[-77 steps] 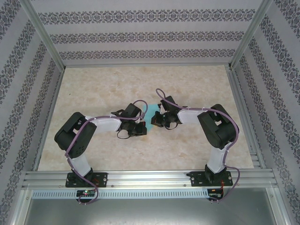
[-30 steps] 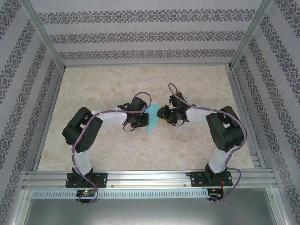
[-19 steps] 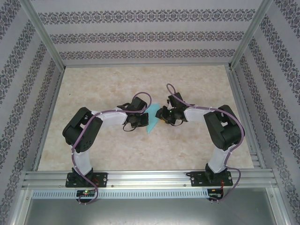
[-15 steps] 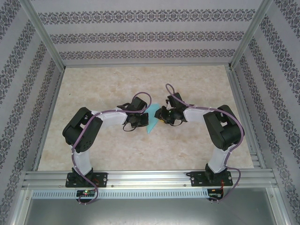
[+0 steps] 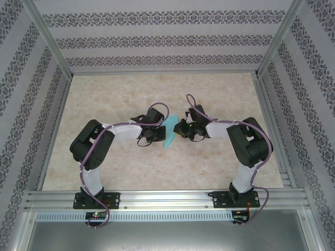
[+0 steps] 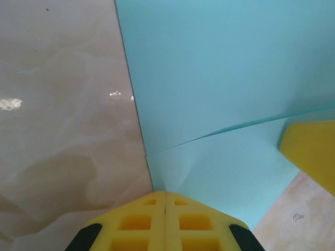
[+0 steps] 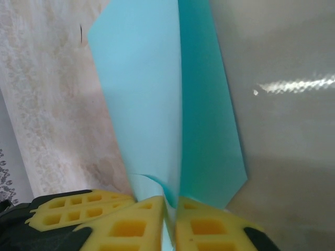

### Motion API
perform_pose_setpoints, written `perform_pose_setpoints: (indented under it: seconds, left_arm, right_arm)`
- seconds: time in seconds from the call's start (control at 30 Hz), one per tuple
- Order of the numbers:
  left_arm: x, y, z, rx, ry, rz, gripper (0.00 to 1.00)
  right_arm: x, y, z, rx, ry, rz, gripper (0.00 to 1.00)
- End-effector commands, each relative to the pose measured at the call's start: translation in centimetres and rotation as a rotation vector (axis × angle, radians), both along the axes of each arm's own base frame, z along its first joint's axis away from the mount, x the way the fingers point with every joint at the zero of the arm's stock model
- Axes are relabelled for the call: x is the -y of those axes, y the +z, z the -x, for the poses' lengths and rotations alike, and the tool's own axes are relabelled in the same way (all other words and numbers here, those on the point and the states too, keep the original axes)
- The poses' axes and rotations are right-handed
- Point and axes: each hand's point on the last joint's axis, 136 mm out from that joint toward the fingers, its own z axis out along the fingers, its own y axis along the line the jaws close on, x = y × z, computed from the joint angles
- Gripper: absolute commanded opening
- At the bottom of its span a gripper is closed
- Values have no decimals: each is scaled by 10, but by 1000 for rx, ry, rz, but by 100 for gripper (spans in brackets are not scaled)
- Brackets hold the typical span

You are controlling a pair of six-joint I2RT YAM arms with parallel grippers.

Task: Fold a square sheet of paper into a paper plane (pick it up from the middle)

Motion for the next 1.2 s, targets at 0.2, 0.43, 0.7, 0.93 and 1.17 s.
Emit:
perform_pose_setpoints:
  seconds: [0.2,0.43,0.7,0.93,1.17]
  left_arm:
    - [-6,50,1,60,-14,8,16]
    - [-20,112,-1,200,7,23,38]
    - [-23,158,-1,390,-53,78,46]
    - [-11,144,-3,549,-203,79,57]
    - [-12,102,-9,551,-224,2,65]
  right_arm:
    - [8,44,-11,133,-38,15,0]
    - [24,104,-8,266,-86,96,0]
    - [26,157,-6,363,-235,138,0]
    - [13,127,-16,252,-361,74,0]
    - [4,81,-15,113,-413,61,0]
